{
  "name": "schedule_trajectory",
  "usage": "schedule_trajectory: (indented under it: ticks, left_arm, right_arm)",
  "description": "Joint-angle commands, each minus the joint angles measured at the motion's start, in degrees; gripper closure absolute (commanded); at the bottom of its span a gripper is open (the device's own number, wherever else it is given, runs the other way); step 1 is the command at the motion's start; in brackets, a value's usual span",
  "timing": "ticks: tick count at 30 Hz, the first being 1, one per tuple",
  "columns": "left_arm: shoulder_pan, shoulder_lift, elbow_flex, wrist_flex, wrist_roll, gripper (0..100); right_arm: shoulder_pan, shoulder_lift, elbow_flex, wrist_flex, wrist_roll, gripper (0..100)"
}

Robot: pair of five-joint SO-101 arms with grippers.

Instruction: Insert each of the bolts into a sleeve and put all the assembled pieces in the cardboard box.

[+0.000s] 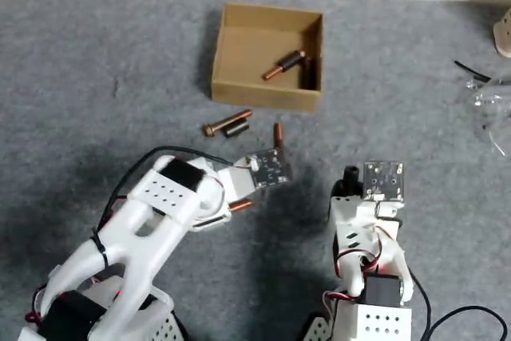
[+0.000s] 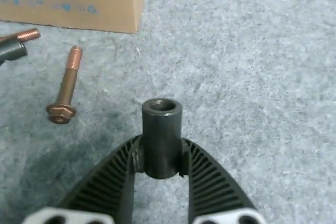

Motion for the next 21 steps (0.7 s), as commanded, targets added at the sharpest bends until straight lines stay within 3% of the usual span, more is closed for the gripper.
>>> schedule_trajectory:
  ticks: [1,7,13,21]
  left_arm:
    - [-1.54,0.13,-0.92,-0.88,-0.44,82]
    - [-0.48,4.62,-1.71,-1.76,-2.02,82]
    - [-3.65,14.29,-6.73,-2.99,-2.37,83]
    - [-5.41,15.96,-8.75,-4.92,-2.20,83]
  right_arm:
    - [0.66,-0.31,0.75,-2.15,0.62,99.5]
    - [0.66,-0.31,0.75,-2.07,0.62,99.5]
    - [0.66,-0.31,0.75,-2.07,0.62,99.5]
    - [0.66,-0.31,0.75,-2.07,0.62,99.5]
